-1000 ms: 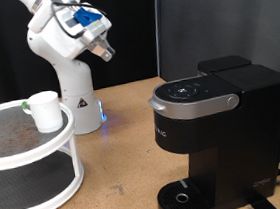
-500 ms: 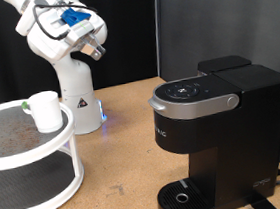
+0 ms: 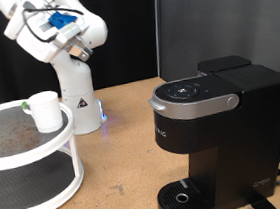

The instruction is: Make a cup of coffee with the keurig machine

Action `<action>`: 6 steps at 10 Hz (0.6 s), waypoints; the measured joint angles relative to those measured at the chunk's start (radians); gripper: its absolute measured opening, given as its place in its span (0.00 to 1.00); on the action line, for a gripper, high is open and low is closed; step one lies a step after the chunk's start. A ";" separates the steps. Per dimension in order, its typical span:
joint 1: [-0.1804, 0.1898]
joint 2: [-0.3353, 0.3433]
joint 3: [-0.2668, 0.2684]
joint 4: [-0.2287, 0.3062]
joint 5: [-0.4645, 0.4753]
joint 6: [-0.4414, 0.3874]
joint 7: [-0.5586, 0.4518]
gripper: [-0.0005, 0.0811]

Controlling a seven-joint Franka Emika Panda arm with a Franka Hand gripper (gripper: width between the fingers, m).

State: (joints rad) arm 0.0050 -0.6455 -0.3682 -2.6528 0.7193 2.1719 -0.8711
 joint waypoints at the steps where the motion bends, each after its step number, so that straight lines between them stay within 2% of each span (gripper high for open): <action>1: -0.020 -0.019 -0.028 0.000 -0.034 -0.065 -0.008 0.01; 6: -0.135 -0.101 -0.127 -0.004 -0.240 -0.322 -0.047 0.01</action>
State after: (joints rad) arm -0.1304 -0.7463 -0.4952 -2.6564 0.4788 1.8499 -0.9178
